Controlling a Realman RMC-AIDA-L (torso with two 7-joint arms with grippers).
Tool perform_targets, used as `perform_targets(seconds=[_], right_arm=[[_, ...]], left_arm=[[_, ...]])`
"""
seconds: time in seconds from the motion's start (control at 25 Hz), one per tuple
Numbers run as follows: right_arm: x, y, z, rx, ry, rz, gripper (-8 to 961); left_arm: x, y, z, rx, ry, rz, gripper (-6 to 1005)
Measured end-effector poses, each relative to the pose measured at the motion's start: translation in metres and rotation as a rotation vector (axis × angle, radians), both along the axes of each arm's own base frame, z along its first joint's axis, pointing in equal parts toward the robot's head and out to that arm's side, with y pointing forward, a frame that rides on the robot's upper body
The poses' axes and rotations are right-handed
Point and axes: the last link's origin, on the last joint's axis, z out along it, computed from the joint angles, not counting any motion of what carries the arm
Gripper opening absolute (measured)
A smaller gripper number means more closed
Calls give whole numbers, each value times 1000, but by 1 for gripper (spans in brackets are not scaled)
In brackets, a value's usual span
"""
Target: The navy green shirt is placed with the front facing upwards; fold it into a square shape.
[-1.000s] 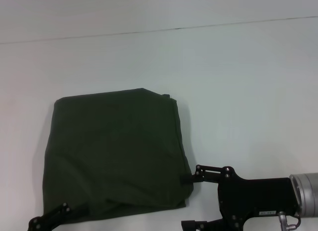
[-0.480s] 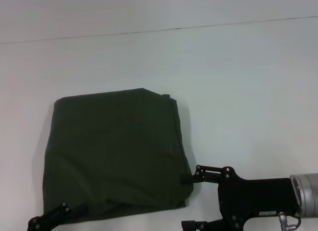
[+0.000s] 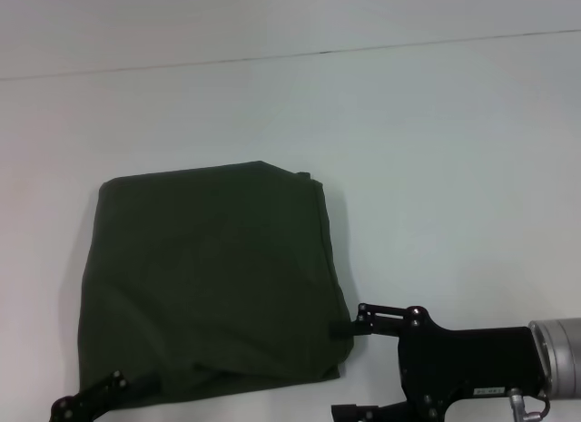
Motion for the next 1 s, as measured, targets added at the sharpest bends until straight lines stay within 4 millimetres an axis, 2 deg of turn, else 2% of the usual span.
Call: perform_targets(seconds=[1.0], right_arm=[[-1, 1, 0, 0, -1, 3, 909]], left_arm=[[0, 0, 0, -2, -1, 3, 903]])
